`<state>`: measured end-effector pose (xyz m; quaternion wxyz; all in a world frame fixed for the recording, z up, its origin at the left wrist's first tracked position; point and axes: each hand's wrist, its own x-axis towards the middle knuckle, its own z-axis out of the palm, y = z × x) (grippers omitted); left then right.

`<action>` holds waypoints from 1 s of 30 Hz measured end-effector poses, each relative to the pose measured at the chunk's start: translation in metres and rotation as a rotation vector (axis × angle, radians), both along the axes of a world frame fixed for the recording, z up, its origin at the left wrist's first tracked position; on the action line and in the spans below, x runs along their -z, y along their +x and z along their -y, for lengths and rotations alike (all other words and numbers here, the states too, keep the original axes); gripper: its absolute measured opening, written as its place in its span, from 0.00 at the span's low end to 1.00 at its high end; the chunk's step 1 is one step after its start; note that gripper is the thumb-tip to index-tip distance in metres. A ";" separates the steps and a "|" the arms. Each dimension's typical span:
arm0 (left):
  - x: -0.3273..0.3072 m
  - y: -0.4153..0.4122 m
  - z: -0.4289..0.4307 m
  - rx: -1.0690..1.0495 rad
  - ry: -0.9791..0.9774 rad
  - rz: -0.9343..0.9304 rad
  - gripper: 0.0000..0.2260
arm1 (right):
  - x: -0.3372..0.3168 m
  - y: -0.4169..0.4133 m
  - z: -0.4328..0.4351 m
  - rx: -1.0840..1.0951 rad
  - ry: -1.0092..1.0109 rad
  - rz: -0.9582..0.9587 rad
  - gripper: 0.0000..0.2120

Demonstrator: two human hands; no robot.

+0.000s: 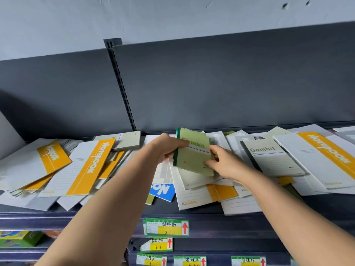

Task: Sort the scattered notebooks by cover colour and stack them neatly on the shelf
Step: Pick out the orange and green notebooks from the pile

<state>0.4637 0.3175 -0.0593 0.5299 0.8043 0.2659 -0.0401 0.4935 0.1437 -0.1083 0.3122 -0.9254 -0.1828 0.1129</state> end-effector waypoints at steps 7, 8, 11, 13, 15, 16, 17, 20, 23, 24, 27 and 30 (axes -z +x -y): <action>-0.007 -0.007 0.023 0.018 -0.054 0.373 0.03 | -0.006 -0.005 0.011 0.156 0.495 -0.031 0.25; -0.008 -0.010 0.031 0.018 -0.100 0.411 0.04 | -0.007 -0.008 0.014 0.183 0.582 -0.031 0.21; -0.014 -0.019 0.060 0.059 -0.125 0.441 0.03 | -0.012 -0.022 0.034 0.251 0.726 0.016 0.12; -0.016 -0.022 0.086 0.131 -0.073 0.436 0.06 | -0.016 -0.036 0.057 0.289 0.744 0.080 0.13; -0.015 -0.026 0.119 0.253 -0.025 0.447 0.06 | -0.015 -0.053 0.090 0.362 0.700 0.126 0.14; -0.014 -0.028 0.138 0.317 -0.013 0.451 0.06 | -0.013 -0.063 0.111 0.407 0.673 0.133 0.14; -0.012 -0.032 0.156 0.376 0.002 0.447 0.08 | -0.011 -0.071 0.131 0.441 0.661 0.129 0.14; -0.003 -0.048 0.231 0.582 0.038 0.395 0.08 | -0.004 -0.115 0.210 0.567 0.632 0.124 0.14; 0.006 -0.077 0.316 0.742 0.017 0.362 0.04 | 0.001 -0.168 0.293 0.718 0.562 0.131 0.16; 0.010 -0.090 0.347 0.810 -0.024 0.334 0.04 | 0.002 -0.189 0.322 0.782 0.527 0.142 0.15; 0.015 -0.134 0.435 1.004 -0.120 0.260 0.08 | 0.001 -0.254 0.402 0.969 0.378 0.150 0.13; 0.016 -0.181 0.511 1.104 -0.151 0.271 0.07 | -0.003 -0.319 0.467 1.101 0.280 0.147 0.14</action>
